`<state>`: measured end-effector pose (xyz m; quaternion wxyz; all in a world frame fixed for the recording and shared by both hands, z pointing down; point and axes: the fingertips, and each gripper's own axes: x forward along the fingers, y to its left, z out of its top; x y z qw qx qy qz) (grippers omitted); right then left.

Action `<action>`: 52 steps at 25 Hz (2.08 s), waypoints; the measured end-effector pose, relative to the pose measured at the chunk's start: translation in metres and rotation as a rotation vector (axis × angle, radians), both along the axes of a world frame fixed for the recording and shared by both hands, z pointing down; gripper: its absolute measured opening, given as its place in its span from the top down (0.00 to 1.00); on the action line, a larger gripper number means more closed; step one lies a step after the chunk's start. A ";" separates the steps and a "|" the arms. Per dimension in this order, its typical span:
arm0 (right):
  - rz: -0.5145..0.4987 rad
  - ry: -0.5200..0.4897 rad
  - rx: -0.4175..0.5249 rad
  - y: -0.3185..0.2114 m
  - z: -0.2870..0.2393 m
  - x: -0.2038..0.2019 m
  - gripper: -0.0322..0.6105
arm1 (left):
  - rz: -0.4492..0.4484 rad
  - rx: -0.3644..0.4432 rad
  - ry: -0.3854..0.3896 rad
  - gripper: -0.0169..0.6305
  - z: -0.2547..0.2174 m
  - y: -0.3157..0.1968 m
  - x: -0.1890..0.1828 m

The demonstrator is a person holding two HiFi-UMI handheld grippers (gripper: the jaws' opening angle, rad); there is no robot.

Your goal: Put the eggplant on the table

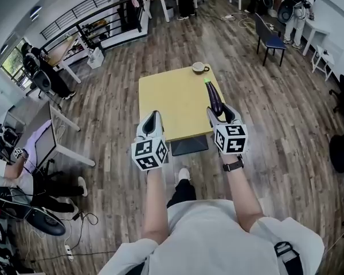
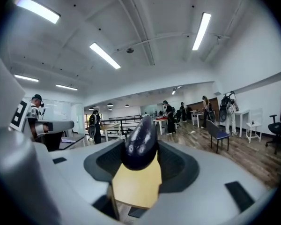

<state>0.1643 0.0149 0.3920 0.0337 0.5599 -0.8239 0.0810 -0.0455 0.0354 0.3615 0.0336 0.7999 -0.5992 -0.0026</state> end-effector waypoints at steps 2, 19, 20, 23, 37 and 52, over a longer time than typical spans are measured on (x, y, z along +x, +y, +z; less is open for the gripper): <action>0.016 0.002 -0.011 -0.026 0.004 -0.003 0.60 | 0.026 -0.002 0.003 0.96 0.004 -0.025 0.002; -0.005 0.079 -0.051 -0.196 0.016 -0.094 0.60 | 0.060 -0.017 0.065 0.96 0.011 -0.222 -0.072; -0.004 0.080 -0.054 -0.206 0.018 -0.098 0.60 | 0.056 -0.015 0.070 0.96 0.012 -0.232 -0.077; 0.002 0.079 -0.049 -0.232 0.021 -0.110 0.60 | 0.039 -0.013 0.098 0.96 0.016 -0.255 -0.096; -0.129 0.134 -0.166 -0.308 0.097 -0.142 0.60 | 0.062 -0.200 0.104 0.96 0.114 -0.331 -0.065; -0.163 0.110 -0.406 -0.359 0.206 -0.139 0.60 | 0.009 -0.432 0.090 0.96 0.210 -0.361 -0.056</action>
